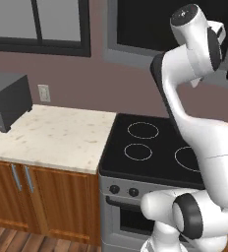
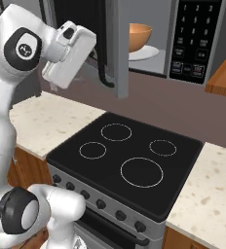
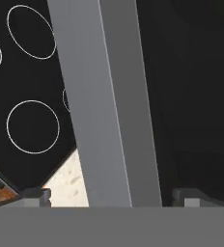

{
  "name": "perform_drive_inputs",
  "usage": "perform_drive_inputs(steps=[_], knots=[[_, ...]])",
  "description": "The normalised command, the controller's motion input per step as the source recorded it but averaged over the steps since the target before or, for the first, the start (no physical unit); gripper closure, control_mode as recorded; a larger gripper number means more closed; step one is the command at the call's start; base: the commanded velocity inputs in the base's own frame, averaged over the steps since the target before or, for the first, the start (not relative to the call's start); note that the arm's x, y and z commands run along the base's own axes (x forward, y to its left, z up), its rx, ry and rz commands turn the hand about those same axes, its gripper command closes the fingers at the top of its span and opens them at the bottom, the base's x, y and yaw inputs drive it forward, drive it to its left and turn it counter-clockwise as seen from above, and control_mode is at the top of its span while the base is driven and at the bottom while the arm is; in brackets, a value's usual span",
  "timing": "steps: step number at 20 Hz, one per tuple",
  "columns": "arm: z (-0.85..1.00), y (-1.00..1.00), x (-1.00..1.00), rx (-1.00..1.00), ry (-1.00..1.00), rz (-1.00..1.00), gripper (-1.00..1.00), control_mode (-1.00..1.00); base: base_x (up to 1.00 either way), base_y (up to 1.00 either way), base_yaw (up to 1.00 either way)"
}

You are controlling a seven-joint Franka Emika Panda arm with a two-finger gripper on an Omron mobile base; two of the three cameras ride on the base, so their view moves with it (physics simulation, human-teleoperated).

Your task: Place the bowl containing the squash and shrimp in the microwave. Close the microwave door and press the start button to microwave the meal.

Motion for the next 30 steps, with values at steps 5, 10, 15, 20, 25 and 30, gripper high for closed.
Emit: perform_drive_inputs(steps=[5,10,15,20,25,30], knots=[[-0.18,-0.37,0.72,0.09,-0.21,0.18,-1.00,-1.00,0.00,0.00,0.00],[-0.19,-0.25,0.62,0.00,-0.26,0.15,-1.00,-1.00,0.00,0.00,0.00],[-0.15,-0.24,0.61,0.00,-0.25,0.10,-1.00,-1.00,0.00,0.00,0.00],[0.13,-0.27,0.50,-0.09,0.02,0.00,-1.00,-1.00,0.00,0.00,0.00],[0.09,-0.44,0.66,-0.08,0.14,0.00,-1.00,-1.00,0.00,0.00,0.00],[0.00,-0.56,0.68,-0.01,0.08,0.00,-1.00,-1.00,0.00,0.00,0.00]])
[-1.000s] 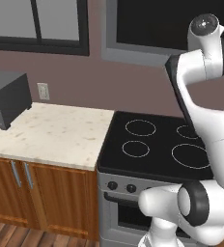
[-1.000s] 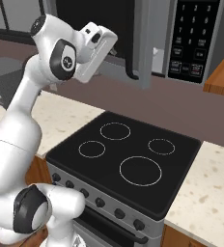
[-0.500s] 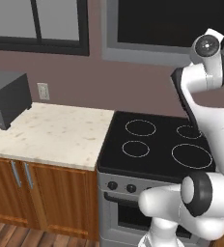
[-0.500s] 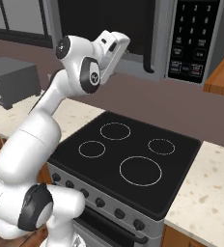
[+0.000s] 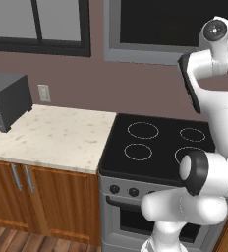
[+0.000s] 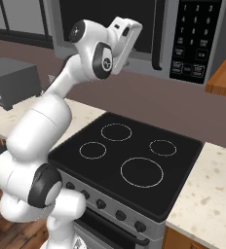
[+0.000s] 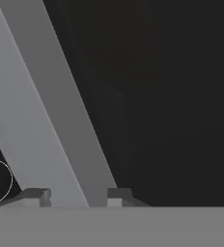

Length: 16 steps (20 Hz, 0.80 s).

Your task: Place the bowl containing the squash and shrimp in the microwave. Close the microwave door and press the start button to microwave the meal.

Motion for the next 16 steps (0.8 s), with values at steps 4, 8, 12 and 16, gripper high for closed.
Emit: perform_drive_inputs(steps=[4,8,12,16], knots=[[-0.11,-0.47,0.24,-0.02,0.00,0.00,-1.00,-1.00,0.00,0.00,0.00],[-0.16,-0.18,-0.75,-0.06,-0.18,0.02,-1.00,-1.00,0.00,0.00,0.00],[0.00,0.00,-1.00,-0.01,-0.14,0.10,-1.00,-1.00,0.00,0.00,0.00],[0.00,-0.02,-1.00,0.00,-0.08,0.15,-1.00,-1.00,0.00,0.00,0.00]])
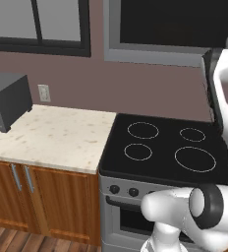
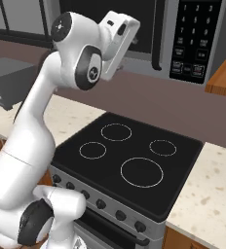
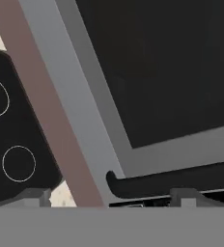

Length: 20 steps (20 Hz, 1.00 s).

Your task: Place the bowl containing the squash and shrimp in the microwave. Close the microwave door and press the start button to microwave the meal.

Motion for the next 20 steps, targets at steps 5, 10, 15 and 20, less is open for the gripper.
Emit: perform_drive_inputs(steps=[5,10,15,20], knots=[[0.00,-0.32,-1.00,0.00,-0.03,0.12,-1.00,-1.00,0.00,0.00,0.00],[-0.11,-0.67,-0.85,0.00,-0.02,0.10,-1.00,-1.00,0.00,0.00,0.00],[0.00,-0.43,-0.34,0.00,-0.03,0.12,-1.00,-1.00,0.00,0.00,0.00],[-0.02,-0.05,-0.05,0.00,0.00,0.22,-1.00,-1.00,0.00,0.00,0.00]])
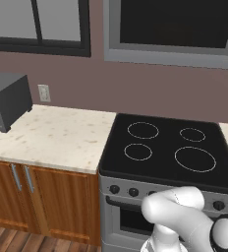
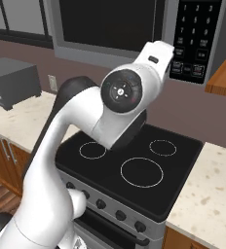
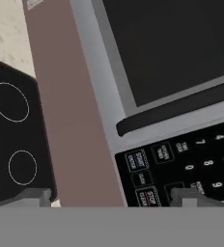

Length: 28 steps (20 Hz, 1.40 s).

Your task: Place the bowl containing the squash and shrimp in the microwave. Close the microwave door and press the start button to microwave the meal.

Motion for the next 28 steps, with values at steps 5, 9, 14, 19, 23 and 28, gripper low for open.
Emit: perform_drive_inputs(steps=[5,9,14,19,23,28], knots=[[-0.04,0.00,0.00,0.00,0.00,0.24,1.00,-1.00,0.00,0.00,0.00],[-0.01,0.00,0.00,0.00,-0.04,0.22,1.00,-1.00,0.00,0.00,0.00],[0.00,0.00,0.00,0.00,-0.05,0.12,1.00,-1.00,0.00,0.00,0.00],[0.00,0.00,0.21,0.00,-0.02,0.04,1.00,-1.00,0.00,0.00,0.00],[-0.01,0.00,0.22,0.00,0.00,0.05,1.00,-1.00,0.00,0.00,0.00],[-0.01,0.00,0.29,0.01,0.00,0.03,1.00,-1.00,0.00,0.00,0.00]])
